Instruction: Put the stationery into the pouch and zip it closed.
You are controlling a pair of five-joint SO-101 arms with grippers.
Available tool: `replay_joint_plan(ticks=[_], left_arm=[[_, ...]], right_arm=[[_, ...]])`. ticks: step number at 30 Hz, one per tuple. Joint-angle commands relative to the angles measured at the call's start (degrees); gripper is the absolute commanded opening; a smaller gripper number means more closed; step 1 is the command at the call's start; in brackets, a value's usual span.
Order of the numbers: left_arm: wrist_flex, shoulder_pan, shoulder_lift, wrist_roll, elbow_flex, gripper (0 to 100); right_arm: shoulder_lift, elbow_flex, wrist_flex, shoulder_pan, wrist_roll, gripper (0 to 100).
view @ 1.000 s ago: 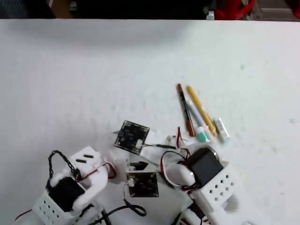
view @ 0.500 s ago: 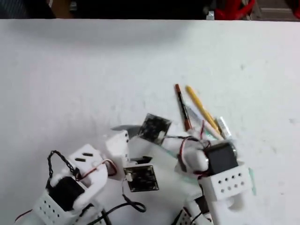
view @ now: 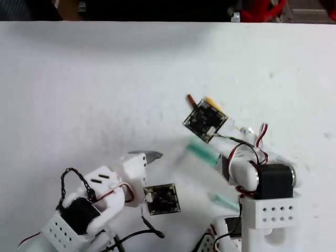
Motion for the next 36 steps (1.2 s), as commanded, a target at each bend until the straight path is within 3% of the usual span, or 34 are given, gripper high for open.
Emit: replay_joint_plan(ticks=[1, 6, 9, 11, 14, 18, 21, 25, 29, 33, 36], left_arm=[[0.2, 0.7, -0.7, 6.3, -0.4, 32], [0.5, 0.8, -0.7, 11.8, -0.4, 32], [0.5, 2.0, -0.7, 13.2, 0.1, 32], [0.5, 2.1, -0.7, 13.4, 0.8, 32], [2.1, 2.2, -0.7, 13.4, 0.8, 32], [5.2, 2.2, -0.7, 13.5, -1.9, 32], [7.8, 2.3, -0.7, 13.5, -4.4, 32], [9.1, 2.3, -0.7, 14.4, -4.9, 32], [9.8, 2.4, -0.7, 17.3, -5.2, 32], [12.1, 3.8, -0.7, 17.3, -4.9, 32], [13.0, 3.8, -0.7, 17.4, -4.8, 32]], right_arm=[[4.0, -3.2, -4.3, 1.2, -1.0, 1.8], [13.0, -4.7, -5.5, 7.4, -0.9, 1.9], [13.4, -11.4, -1.3, 15.3, 2.5, 1.9], [12.6, -14.2, 2.2, 22.7, 12.0, 1.9], [12.4, -12.6, 5.0, 37.7, 33.6, 1.9], [13.1, -0.2, -5.9, 57.6, 63.8, 1.9], [12.5, 12.6, -16.6, 64.9, 75.9, 2.2], [10.7, 27.3, -31.9, 67.4, 75.7, 5.1], [7.3, 39.0, -44.5, 66.9, 72.0, 21.0], [2.7, 49.0, -52.4, 66.8, 73.5, 25.8], [-2.2, 53.6, -53.4, 63.0, 66.1, 25.8]])
